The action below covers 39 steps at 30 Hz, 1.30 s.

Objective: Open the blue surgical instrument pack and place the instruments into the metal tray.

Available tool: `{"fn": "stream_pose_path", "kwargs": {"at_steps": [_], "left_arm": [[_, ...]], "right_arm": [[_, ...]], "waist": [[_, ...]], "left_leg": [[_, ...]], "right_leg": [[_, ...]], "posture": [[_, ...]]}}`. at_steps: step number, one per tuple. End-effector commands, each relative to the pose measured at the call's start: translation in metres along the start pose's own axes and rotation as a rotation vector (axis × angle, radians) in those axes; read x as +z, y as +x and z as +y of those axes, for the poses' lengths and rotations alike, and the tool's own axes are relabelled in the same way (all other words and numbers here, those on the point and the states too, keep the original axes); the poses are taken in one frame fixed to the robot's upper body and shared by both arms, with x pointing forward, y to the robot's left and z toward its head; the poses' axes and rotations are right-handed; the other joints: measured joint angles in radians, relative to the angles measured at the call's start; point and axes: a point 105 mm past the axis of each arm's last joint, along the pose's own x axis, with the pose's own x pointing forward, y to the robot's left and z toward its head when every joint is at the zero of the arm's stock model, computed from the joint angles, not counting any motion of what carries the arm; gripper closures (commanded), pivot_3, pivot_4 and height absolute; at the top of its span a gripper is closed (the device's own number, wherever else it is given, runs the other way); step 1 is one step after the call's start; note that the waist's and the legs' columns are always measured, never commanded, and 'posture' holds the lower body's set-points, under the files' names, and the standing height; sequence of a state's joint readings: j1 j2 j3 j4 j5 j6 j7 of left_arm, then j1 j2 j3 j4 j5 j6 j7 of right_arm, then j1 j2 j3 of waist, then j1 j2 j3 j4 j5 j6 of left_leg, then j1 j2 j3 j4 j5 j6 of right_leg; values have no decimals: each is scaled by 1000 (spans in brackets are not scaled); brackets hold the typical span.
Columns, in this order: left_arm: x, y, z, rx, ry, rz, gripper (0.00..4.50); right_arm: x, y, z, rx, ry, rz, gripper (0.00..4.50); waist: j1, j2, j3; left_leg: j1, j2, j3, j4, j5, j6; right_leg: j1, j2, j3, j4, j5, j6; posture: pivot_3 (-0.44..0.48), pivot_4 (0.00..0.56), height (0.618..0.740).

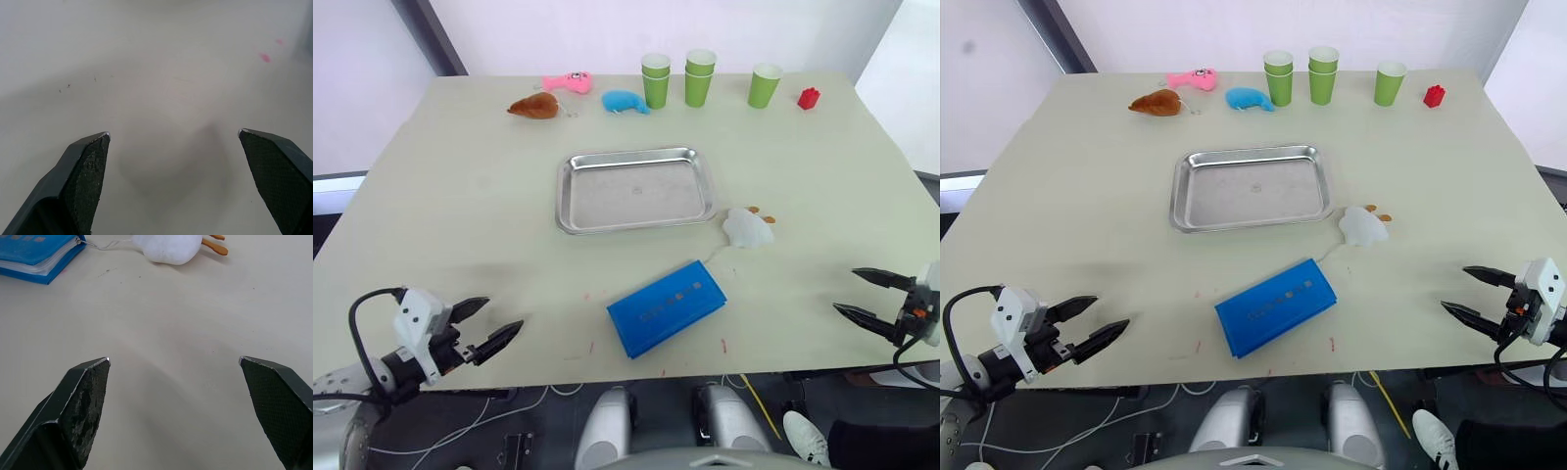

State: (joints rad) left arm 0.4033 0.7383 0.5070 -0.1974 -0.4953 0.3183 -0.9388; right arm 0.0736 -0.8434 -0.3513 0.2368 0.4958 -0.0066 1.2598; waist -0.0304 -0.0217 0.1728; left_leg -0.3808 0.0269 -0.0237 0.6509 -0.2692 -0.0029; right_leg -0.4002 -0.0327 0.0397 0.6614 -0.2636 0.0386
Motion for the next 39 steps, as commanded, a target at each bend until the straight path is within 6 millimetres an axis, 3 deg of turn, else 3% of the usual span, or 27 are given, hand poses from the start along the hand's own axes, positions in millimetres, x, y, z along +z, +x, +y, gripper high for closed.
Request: {"fn": "stream_pose_path", "kwargs": {"at_steps": [1, 13, 19, 26, 29, 32, 35, 36, 39], "left_arm": [[7, -4, -2, -10, 36, -24, 0], [5, -4, -2, -39, 57, -5, 0], [0, 2, -22, -146, 95, 33, 0], [9, 11, -51, -298, 137, 29, 0], [13, 16, -62, -356, 147, 21, 0], [18, 24, -81, -464, 150, 6, 733], [20, 33, -91, -521, 153, 3, 2225], [20, 36, -96, -544, 152, 2, 2619], [18, 47, -108, -615, 173, 9, 4282]], "right_arm": [[8, -7, -7, -24, -44, -16, 74], [6, -1, -12, -21, -62, -31, 74], [16, 13, -6, 4, -75, -58, 74], [34, 39, 7, 83, -72, -107, 74], [39, 51, 12, 111, -85, -97, 1414], [49, 74, 21, 165, -97, -102, 2684], [55, 89, 26, 198, -107, -102, 4284], [56, 96, 30, 217, -114, -98, 4500], [56, 114, 40, 286, -151, -64, 4500]], "waist": [[0, 0, 0], [-1, 0, 0], [-3, 0, 0], [-3, 0, 0], [-3, 1, 0], [-5, 1, 0], [-4, 1, 0], [-4, 1, 0], [-3, 1, 0]], "left_leg": [[0, 0, 0, 0, 0, 0], [0, 0, 1, 1, 0, 0], [0, 0, 1, 1, 0, 0], [1, 0, 0, 2, 0, 0], [1, 0, 0, 2, 0, 0], [1, 0, 0, 2, 0, 0], [1, 0, -1, 2, 0, 0], [1, 0, -1, 2, 0, 0], [0, 0, -1, 2, 0, 0]], "right_leg": [[0, 0, 0, 0, 0, 0], [0, 0, 0, 1, 0, 0], [0, 0, 0, 1, 0, 0], [0, 0, 0, 2, 0, 0], [1, 0, 0, 2, 0, 0], [1, 0, 0, 2, 0, 0], [1, 1, 0, 3, 0, 0], [1, 1, 0, 3, 0, 0], [1, 1, -1, 2, 0, 0]], "posture": [[0, 150, 740], [0, 150, 740], [0, 150, 740], [0, 150, 740], [0, 150, 740], [0, 150, 740], [0, 150, 740], [0, 150, 740], [0, 150, 740]]}}
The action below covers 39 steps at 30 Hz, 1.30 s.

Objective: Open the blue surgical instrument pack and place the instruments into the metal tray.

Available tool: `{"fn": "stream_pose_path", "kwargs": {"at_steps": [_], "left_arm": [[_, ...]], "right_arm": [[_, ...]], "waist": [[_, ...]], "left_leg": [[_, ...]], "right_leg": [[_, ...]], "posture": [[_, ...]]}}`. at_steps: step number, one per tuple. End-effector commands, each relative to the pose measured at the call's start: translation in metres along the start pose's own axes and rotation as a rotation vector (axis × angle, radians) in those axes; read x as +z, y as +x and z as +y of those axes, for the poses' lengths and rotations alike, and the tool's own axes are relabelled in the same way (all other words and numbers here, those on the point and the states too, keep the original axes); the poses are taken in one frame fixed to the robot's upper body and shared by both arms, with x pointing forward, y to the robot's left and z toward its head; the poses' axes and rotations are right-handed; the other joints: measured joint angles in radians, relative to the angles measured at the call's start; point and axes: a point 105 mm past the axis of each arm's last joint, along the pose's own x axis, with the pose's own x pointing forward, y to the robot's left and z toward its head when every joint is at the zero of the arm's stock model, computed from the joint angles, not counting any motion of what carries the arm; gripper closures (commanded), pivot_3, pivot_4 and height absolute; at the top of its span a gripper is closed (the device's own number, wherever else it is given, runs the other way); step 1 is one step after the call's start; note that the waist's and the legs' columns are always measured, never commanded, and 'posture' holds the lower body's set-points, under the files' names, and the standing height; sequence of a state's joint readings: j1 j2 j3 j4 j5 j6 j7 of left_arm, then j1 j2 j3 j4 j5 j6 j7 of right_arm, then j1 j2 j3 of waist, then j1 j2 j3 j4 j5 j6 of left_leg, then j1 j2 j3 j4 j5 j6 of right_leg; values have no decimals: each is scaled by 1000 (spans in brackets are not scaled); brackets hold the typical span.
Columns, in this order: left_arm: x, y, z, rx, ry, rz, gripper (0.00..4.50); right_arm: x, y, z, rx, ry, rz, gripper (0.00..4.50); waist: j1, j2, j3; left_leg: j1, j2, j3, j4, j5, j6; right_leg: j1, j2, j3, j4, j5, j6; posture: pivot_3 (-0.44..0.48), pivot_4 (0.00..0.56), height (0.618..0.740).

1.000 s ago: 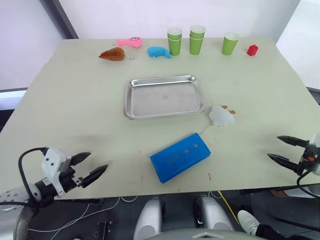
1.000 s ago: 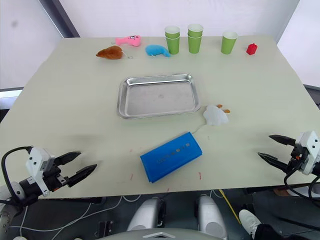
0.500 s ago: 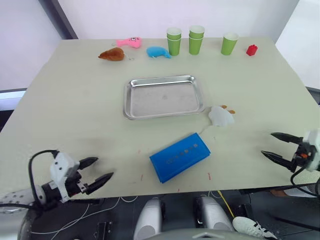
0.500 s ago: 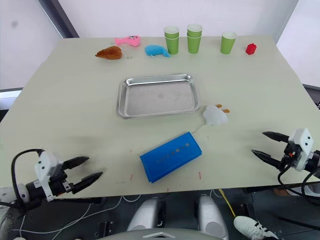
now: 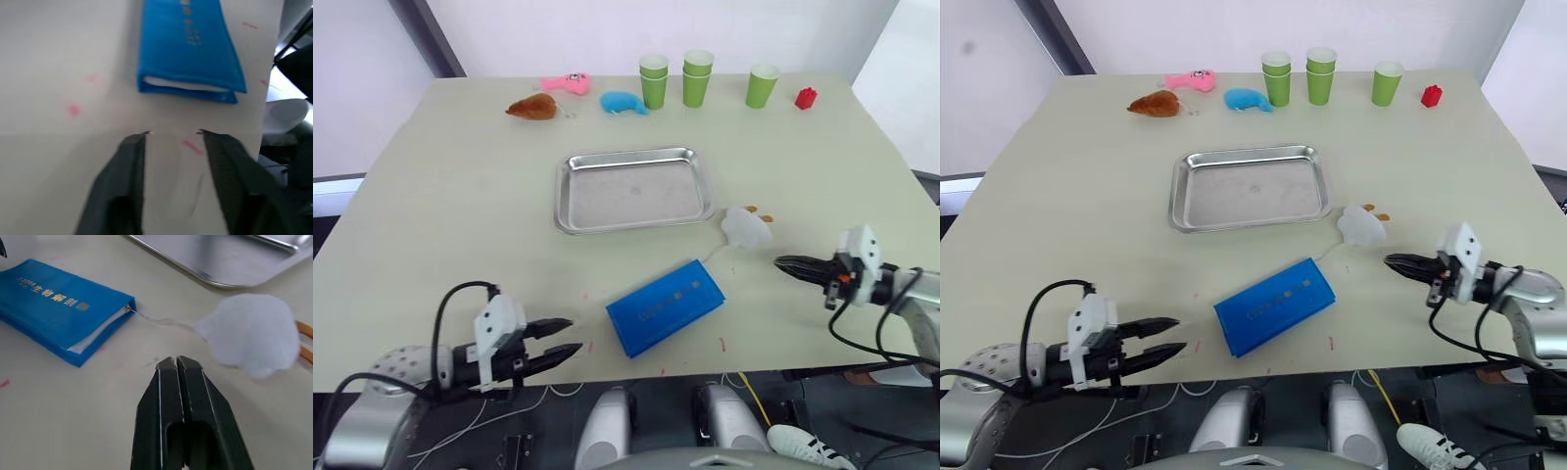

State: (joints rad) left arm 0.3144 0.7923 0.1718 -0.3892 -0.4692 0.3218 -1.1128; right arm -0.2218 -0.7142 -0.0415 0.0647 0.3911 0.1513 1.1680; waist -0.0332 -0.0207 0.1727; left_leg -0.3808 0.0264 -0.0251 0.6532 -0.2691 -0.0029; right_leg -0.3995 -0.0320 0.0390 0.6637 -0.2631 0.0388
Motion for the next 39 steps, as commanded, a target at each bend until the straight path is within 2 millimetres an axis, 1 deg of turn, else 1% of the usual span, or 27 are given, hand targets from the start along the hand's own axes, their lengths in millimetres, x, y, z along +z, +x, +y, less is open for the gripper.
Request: {"fn": "stream_pose_path", "kwargs": {"at_steps": [1, 5, 12, 20, 27, 33, 36, 39], "left_arm": [[4, 12, -8, -72, 39, -1, 4411], [6, 21, -6, -118, 43, -15, 4411], [8, 35, 2, -151, 55, -27, 4411], [8, 51, 8, -169, 57, -42, 4411], [12, 59, 17, -161, 77, -56, 4411], [12, 61, 21, -138, 85, -65, 4411], [14, 61, 27, -106, 88, -76, 4411], [16, 62, 42, -35, 107, -80, 4411]], "right_arm": [[7, 13, 2, 40, -47, 9, 4500], [6, 32, 5, 81, -63, 39, 4500], [5, 49, 7, 105, -78, 58, 4500], [5, 59, 8, 111, -81, 52, 4500], [9, 62, 11, 120, -72, 31, 4500], [8, 65, 22, 166, -61, 28, 4500], [9, 66, 28, 191, -50, 22, 4500], [9, 68, 31, 199, -41, 18, 4500]], "waist": [[0, 0, 0], [0, 0, 0], [1, 0, 0], [2, 0, 0], [6, 0, 0], [8, 0, 0], [11, 0, 0], [17, 0, 0]], "left_leg": [[0, 0, 0, 0, 0, 0], [0, 0, -1, 0, 0, 0], [0, 0, -1, 0, 0, 0], [-1, -1, -3, 0, 0, 0], [0, -1, -4, 2, 0, 0], [0, -2, -5, 2, 0, 0], [0, -2, -6, 2, 0, 0], [0, -2, -6, 2, 0, 0]], "right_leg": [[0, 0, 0, 0, 0, 0], [0, 0, -1, 0, 0, 0], [0, 0, -1, 0, 0, 0], [0, 0, -2, 1, 0, 0], [0, -1, -1, 2, 1, 1], [0, -1, -1, 2, 1, 1], [0, -1, -2, 2, 1, 1], [0, -1, -2, 3, 1, 1]], "posture": [[0, 150, 740], [0, 150, 740], [0, 150, 740], [0, 150, 740], [0, 150, 740], [0, 150, 740], [0, 150, 740], [0, 150, 740]]}}
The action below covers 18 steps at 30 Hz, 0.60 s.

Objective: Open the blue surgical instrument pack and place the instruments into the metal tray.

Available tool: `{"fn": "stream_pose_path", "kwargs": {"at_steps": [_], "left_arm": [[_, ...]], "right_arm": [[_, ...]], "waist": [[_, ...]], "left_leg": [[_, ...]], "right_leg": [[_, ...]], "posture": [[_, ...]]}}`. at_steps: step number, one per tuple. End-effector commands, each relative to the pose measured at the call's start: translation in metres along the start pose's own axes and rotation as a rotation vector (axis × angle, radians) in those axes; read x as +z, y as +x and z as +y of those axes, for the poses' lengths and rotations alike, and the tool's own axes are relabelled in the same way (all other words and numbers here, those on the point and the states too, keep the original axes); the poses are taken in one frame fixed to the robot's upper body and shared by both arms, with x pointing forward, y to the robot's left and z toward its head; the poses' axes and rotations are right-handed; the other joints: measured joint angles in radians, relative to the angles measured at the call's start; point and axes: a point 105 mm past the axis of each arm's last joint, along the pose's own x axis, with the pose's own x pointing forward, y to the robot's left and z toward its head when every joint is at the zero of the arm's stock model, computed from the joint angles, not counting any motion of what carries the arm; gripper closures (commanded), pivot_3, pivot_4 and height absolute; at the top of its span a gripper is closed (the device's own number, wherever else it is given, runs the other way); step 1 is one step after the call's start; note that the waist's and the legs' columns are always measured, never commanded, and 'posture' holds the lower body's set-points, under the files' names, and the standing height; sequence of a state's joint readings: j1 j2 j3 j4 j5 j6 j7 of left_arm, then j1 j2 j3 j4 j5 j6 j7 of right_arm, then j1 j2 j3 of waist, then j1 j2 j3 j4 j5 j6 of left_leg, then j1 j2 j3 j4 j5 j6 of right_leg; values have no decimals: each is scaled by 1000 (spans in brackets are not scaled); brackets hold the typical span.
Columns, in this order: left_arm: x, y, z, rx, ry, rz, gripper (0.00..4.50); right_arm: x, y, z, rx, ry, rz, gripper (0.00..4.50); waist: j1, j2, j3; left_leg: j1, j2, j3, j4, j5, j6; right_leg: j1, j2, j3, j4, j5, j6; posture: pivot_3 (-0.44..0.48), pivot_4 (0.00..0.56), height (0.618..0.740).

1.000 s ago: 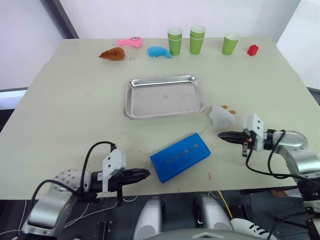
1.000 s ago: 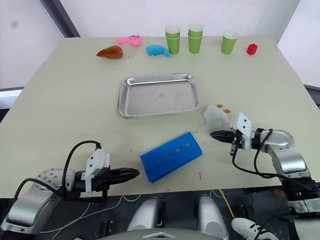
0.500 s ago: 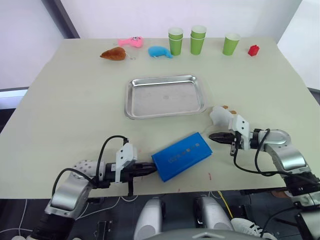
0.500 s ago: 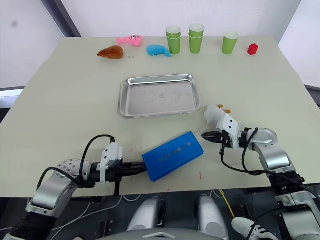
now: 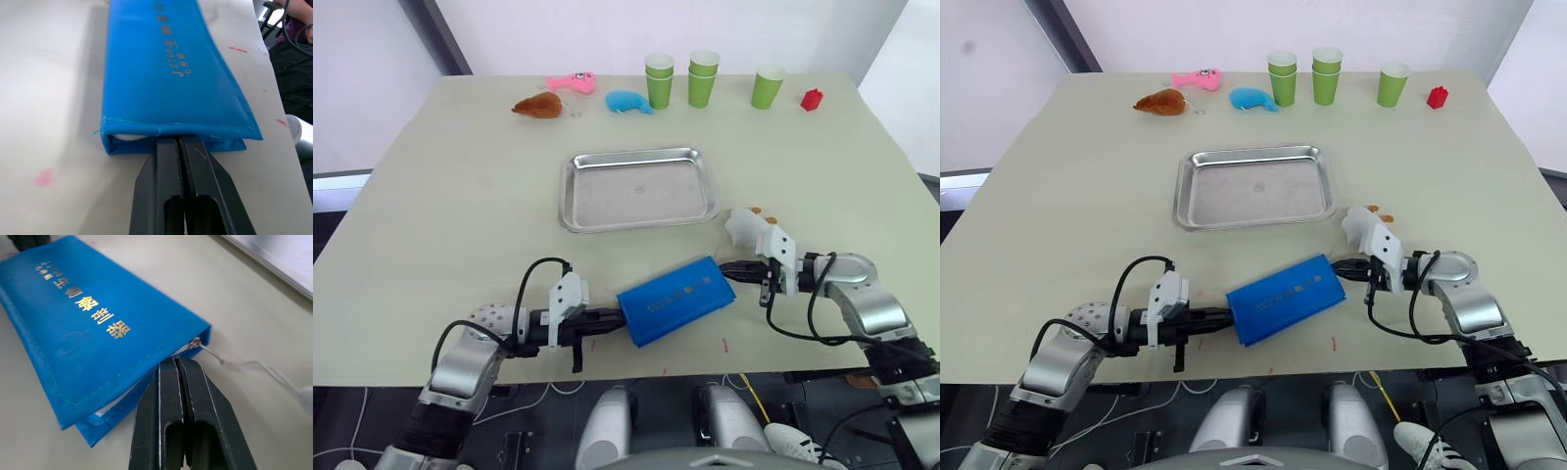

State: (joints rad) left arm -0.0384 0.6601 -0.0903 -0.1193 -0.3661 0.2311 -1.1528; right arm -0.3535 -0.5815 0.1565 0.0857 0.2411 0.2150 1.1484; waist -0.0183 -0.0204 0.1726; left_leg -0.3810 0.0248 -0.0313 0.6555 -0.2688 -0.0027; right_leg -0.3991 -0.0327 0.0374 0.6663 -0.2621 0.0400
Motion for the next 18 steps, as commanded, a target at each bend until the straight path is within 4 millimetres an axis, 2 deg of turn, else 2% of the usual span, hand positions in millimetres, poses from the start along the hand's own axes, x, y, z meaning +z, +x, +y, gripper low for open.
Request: {"fn": "stream_pose_path", "kwargs": {"at_steps": [1, 9, 13, 18], "left_arm": [[1, -2, 26, 132, 50, 10, 4411], [13, -4, 62, 272, 107, -28, 4411], [16, -7, 72, 311, 127, -33, 4411], [14, -10, 74, 313, 129, -25, 4411]], "right_arm": [[13, 6, 9, 40, -21, -50, 4500], [11, 9, 4, 3, -12, -53, 4500], [10, 12, -4, -47, -36, -51, 4500], [9, 14, -13, -108, -48, -56, 4500]], "waist": [[3, 0, 0], [4, 0, 0], [3, 0, 0], [3, 0, 0]], "left_leg": [[0, 0, 0, 1, 0, 0], [0, 0, 1, 12, 0, 0], [-1, 0, 0, 12, 0, 0], [-1, -1, 0, 12, 0, 0]], "right_leg": [[0, 0, 0, 1, 0, 0], [2, 1, -3, 10, 0, 0], [2, 1, -4, 11, 0, 0], [1, 1, -4, 11, 0, 0]], "posture": [[0, 150, 740], [0, 150, 740], [0, 150, 740], [0, 150, 740]]}}
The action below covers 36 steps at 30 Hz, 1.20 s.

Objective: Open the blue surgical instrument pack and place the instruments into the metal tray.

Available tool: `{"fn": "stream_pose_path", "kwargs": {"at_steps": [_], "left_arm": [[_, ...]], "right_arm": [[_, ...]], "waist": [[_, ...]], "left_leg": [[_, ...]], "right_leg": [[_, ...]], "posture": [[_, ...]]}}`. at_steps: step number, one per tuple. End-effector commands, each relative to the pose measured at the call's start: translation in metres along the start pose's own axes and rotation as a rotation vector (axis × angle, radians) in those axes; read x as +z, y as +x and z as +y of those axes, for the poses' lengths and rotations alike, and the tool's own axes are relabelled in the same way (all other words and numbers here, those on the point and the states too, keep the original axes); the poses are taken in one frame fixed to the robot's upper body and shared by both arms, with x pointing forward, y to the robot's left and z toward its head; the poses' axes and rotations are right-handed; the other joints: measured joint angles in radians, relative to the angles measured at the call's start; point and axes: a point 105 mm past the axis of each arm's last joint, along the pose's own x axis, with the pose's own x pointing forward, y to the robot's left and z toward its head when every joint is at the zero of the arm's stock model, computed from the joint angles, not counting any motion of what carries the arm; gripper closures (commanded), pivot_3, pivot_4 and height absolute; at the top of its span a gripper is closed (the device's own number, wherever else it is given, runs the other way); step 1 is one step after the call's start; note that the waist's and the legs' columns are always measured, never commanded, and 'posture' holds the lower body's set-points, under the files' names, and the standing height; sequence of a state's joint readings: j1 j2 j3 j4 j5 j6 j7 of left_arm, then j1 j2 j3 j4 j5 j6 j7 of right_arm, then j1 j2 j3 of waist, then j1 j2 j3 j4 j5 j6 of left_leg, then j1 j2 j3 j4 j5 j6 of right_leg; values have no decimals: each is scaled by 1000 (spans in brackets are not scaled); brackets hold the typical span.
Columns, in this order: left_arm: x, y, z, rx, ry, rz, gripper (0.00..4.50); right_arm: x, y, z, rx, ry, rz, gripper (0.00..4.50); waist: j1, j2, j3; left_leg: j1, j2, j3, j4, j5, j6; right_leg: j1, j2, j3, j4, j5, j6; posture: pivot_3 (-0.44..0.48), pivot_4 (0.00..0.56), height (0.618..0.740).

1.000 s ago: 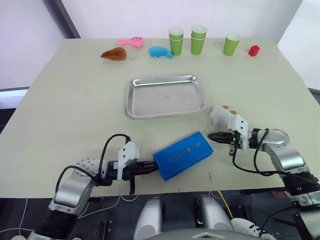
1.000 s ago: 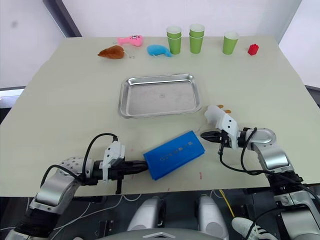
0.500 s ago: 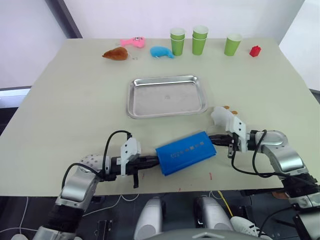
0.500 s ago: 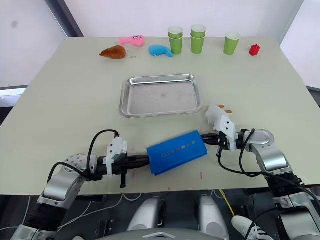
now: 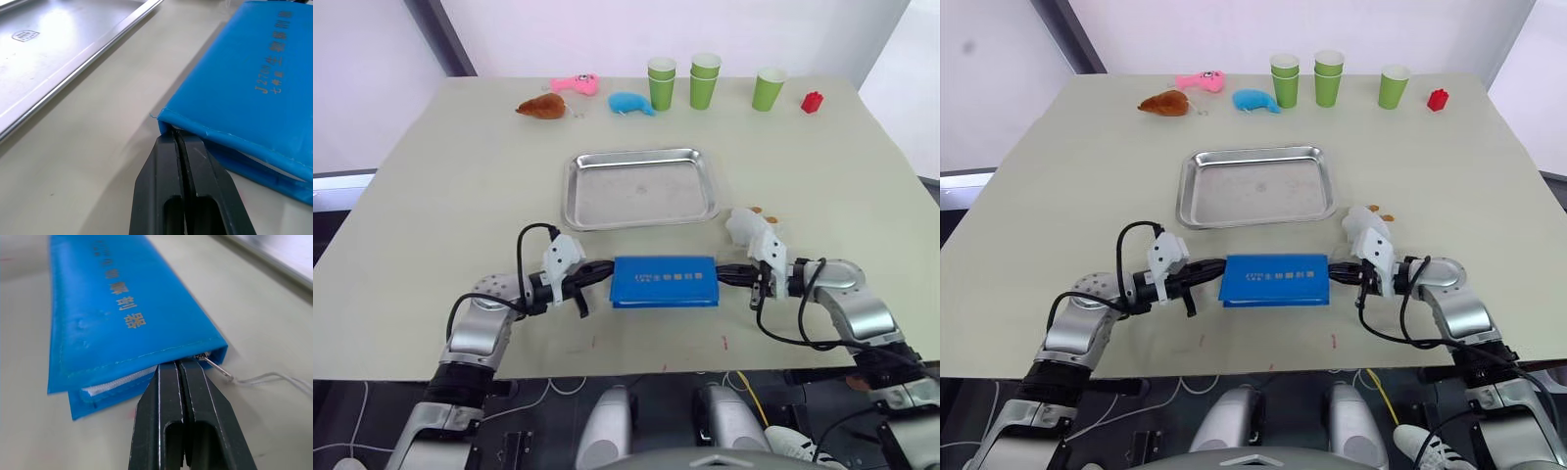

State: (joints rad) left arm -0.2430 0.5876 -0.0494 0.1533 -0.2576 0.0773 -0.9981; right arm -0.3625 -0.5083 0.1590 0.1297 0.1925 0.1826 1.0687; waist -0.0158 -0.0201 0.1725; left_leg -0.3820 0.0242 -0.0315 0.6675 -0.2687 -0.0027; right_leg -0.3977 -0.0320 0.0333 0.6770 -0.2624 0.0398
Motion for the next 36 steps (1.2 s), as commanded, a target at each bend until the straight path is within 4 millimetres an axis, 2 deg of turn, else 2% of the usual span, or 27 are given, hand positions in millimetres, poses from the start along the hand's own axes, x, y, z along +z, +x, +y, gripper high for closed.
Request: {"fn": "stream_pose_path", "kwargs": {"at_steps": [1, 3, 9, 16, 22, 23, 24, 27, 31, 32, 34, 35, 36], "left_arm": [[0, -5, 6, 25, 15, 7, 4411], [-1, -6, 5, 23, 14, 11, 4411], [-2, -17, 9, 40, -4, 14, 4411], [14, -43, 3, 28, -23, -53, 4411], [29, -66, -10, -64, 65, -56, 4411], [31, -69, -12, -87, 76, -51, 4500], [33, -71, -13, -106, 90, -46, 4500], [44, -77, -19, -179, 116, -50, 4500], [61, -82, -28, -289, 142, -66, 2654], [64, -83, -31, -321, 141, -70, 2157], [67, -85, -37, -384, 138, -74, 1174], [70, -85, -39, -406, 135, -78, 524], [72, -85, -41, -422, 134, -82, 361]], "right_arm": [[11, 1, -8, -42, -52, -35, 4500], [10, -1, -9, -48, -57, -27, 4500], [4, -21, -12, -78, -61, -13, 4500], [7, -48, -11, -115, -72, -69, 4500], [-2, -63, 6, -6, -168, -48, 4500], [-3, -64, 8, 10, -190, -47, 3963], [-4, -65, 9, 23, -214, -47, 3675], [3, -65, 13, 47, -300, -99, 2286], [10, -58, 23, 124, -412, -142, 186], [11, -54, 24, 131, -439, -154, 0], [12, -42, 24, 138, -497, -159, 0], [10, -37, 24, 153, -523, -146, 0], [8, -32, 24, 167, -549, -133, 0]], "waist": [[0, 0, 0], [0, 0, 0], [0, 0, 0], [-4, 0, 1], [2, 0, 1], [3, 1, 1], [2, 1, 1], [1, 1, 2], [-1, 2, 3], [-2, 2, 3], [-2, 3, 4], [-2, 3, 4], [-1, 3, 4]], "left_leg": [[0, 0, 0, 0, 0, 0], [0, 0, 0, 0, 0, 0], [0, 0, 0, 0, 0, 0], [-1, 0, -1, 0, 0, 0], [-1, 0, 0, 0, 0, 0], [-1, 0, 0, 0, 0, 0], [-1, 0, 0, 0, 0, 0], [-1, 0, 0, 0, 0, 0], [-1, 0, 0, 0, 0, 0], [-1, 0, 0, 0, 0, 0], [-1, 1, 0, 0, 0, 0], [-1, 1, 0, 0, 0, 0], [-1, 1, 0, 0, 0, 0]], "right_leg": [[0, 0, 0, 0, 0, 0], [0, 0, 0, 0, 0, 0], [0, 0, 0, 0, 0, 0], [0, 0, 0, 0, 0, 0], [0, -1, -1, -1, 0, 0], [0, -1, -1, -1, 0, 0], [0, -1, -1, -2, 0, 0], [0, -1, -1, -2, 0, 0], [0, -1, -1, -1, 0, 0], [0, 0, -1, -1, 0, 0], [0, 0, -1, -1, 0, 0], [0, 0, -1, -1, 0, 0], [0, 0, -1, -1, 0, 0]], "posture": [[0, 150, 740], [0, 150, 740], [0, 150, 740], [0, 150, 740], [0, 150, 740], [0, 150, 740], [0, 150, 740], [0, 150, 740], [0, 150, 740], [0, 150, 740], [0, 150, 740], [0, 150, 740], [0, 150, 740]]}}
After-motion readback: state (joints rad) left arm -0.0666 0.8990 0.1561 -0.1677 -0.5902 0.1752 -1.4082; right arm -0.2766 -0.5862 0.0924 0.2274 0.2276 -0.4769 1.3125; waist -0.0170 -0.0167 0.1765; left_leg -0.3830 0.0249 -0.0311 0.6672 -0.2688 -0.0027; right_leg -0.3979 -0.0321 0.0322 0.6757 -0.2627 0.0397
